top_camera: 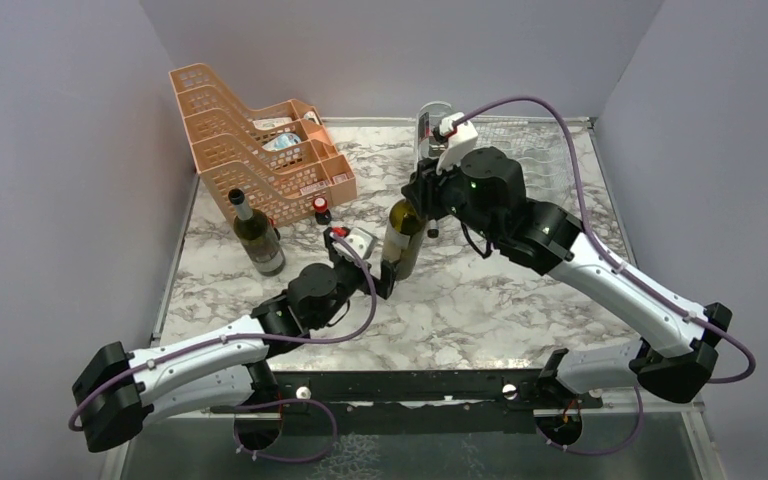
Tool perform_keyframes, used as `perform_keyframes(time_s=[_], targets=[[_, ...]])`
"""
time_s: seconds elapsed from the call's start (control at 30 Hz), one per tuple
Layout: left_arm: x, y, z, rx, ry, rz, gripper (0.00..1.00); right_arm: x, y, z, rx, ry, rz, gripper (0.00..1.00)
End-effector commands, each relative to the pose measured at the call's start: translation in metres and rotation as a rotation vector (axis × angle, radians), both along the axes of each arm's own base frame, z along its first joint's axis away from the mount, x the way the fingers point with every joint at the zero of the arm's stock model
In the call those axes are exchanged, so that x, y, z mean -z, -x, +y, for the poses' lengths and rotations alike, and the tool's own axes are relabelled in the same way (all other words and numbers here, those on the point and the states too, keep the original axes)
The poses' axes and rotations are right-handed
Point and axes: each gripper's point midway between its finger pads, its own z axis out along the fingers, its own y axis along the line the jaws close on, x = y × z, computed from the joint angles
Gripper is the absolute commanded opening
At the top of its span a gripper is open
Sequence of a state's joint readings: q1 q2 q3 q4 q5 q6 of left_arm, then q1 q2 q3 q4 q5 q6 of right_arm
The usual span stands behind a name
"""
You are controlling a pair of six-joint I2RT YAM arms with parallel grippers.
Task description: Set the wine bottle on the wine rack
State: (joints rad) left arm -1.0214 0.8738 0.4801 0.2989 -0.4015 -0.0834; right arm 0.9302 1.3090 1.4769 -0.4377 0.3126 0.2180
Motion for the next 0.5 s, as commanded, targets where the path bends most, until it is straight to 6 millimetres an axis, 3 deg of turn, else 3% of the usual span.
perform_keyframes(time_s=[0.0,0.3,0.47], targets=[[-0.019,0.005,-0.033,0.137,0.084,-0.087,0.99,-0.034,0.026,-0.001,-0.078,-0.138,-0.008,0.01],[-0.004,0.020,-0.061,0.316,0.173,-0.015,0.99,-0.047,0.062,-0.009,-0.227,-0.179,-0.021,0.01],[-0.006,0.042,-0.075,0.486,0.148,-0.070,0.99,-0.055,0.082,-0.012,-0.312,-0.193,-0.035,0.01]])
